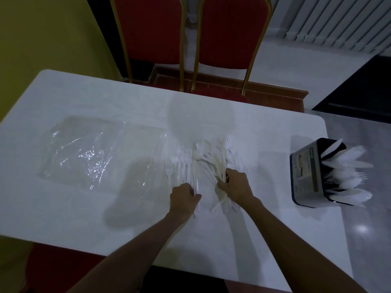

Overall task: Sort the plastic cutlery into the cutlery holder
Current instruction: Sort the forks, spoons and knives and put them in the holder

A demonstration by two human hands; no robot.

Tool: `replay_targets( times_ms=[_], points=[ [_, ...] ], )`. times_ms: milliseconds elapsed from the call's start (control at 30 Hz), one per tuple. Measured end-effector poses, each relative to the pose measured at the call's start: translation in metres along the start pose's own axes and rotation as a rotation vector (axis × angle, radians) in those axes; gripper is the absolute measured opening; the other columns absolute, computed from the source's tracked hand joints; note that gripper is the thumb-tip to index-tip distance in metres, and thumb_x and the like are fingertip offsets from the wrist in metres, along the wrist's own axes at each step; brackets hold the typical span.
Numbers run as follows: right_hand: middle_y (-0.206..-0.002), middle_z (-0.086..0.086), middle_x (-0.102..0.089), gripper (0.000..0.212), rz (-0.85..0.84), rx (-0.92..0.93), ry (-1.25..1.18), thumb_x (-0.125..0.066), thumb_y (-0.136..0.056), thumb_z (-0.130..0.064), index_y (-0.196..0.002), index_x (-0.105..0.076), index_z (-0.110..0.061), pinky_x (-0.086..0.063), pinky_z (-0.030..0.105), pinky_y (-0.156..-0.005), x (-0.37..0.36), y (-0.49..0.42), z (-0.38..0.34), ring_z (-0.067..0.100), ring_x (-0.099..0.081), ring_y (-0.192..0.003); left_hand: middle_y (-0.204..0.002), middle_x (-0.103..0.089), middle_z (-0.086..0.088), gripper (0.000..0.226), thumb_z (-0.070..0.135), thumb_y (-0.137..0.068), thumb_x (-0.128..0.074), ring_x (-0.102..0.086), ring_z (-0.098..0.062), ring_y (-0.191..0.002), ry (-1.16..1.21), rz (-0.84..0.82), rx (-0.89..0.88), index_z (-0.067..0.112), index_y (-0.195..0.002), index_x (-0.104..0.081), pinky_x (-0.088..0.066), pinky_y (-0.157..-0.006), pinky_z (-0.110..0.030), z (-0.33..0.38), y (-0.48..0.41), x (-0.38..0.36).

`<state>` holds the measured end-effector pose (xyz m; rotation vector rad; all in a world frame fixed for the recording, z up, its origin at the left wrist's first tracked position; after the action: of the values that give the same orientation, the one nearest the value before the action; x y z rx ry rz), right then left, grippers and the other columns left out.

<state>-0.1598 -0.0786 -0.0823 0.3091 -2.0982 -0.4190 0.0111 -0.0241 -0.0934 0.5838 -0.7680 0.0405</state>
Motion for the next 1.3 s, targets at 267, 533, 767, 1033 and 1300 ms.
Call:
replay_targets(
  times_ms=[267, 533, 767, 1033, 1300],
  points=[
    [-0.108, 0.012, -0.064, 0.034, -0.085, -0.048, 0.199, -0.07, -0.086, -0.027, -0.108, -0.06, -0.003, -0.052, 0.031, -0.084, -0.023, -0.004, -0.007, 0.025, -0.064, -0.097, -0.088, -0.063, -0.012, 0.023, 0.025, -0.08, -0.071, -0.062, -0.022, -0.078, -0.062, 0.013, -0.01, 0.009, -0.079, -0.054, -0.045, -0.064, -0.026, 0.003, -0.01, -0.009],
    [-0.064, 0.003, -0.05, 0.035, -0.241, -0.013, 0.105, -0.076, -0.08, -0.031, -0.065, -0.051, -0.011, -0.043, 0.023, -0.052, 0.0, -0.011, 0.0, 0.018, -0.054, -0.061, -0.063, -0.053, -0.005, 0.026, 0.024, -0.069, -0.072, -0.066, -0.026, -0.072, -0.131, -0.092, 0.073, 0.01, -0.061, -0.051, -0.044, -0.056, -0.025, 0.002, -0.011, 0.007],
    [-0.082, 0.004, -0.069, 0.013, -0.298, -0.034, -0.188, -0.072, -0.083, -0.019, -0.09, -0.065, -0.01, -0.059, 0.025, -0.066, 0.028, -0.007, 0.005, 0.022, -0.071, -0.072, -0.061, -0.059, -0.001, 0.021, 0.023, -0.074, -0.07, -0.056, -0.012, -0.057, 0.021, -0.144, -0.005, 0.012, -0.063, -0.055, -0.047, -0.062, -0.024, -0.021, -0.009, 0.032],
    [-0.069, 0.002, -0.06, 0.018, -0.391, -0.012, 0.01, -0.076, -0.076, -0.014, -0.079, -0.059, -0.009, -0.052, 0.018, -0.047, 0.012, 0.008, -0.002, 0.008, -0.061, -0.048, -0.079, -0.072, -0.006, 0.008, 0.016, -0.078, -0.067, -0.068, -0.019, -0.074, 0.364, -0.104, 0.097, 0.014, -0.086, -0.069, -0.055, -0.07, -0.028, -0.043, 0.001, 0.046],
    [-0.116, 0.011, -0.063, 0.023, -0.164, 0.03, 0.306, -0.056, -0.094, -0.017, -0.113, -0.059, -0.004, -0.045, 0.024, -0.09, -0.021, 0.016, -0.01, 0.021, -0.061, -0.106, -0.085, -0.071, -0.009, 0.012, 0.017, -0.086, -0.065, -0.07, -0.011, -0.066, 0.453, -0.115, 0.095, 0.009, -0.095, -0.065, -0.058, -0.08, -0.032, -0.044, 0.004, 0.04]
  ],
)
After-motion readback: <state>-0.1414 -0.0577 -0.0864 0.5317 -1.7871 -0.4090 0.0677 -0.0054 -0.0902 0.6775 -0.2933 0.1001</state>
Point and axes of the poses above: each hand's wrist, its own y-axis away from the middle knuckle, its own x-axis out of the back of the hand, z = x × y, the point moved 4 cm from there along -y, towards the middle knuckle
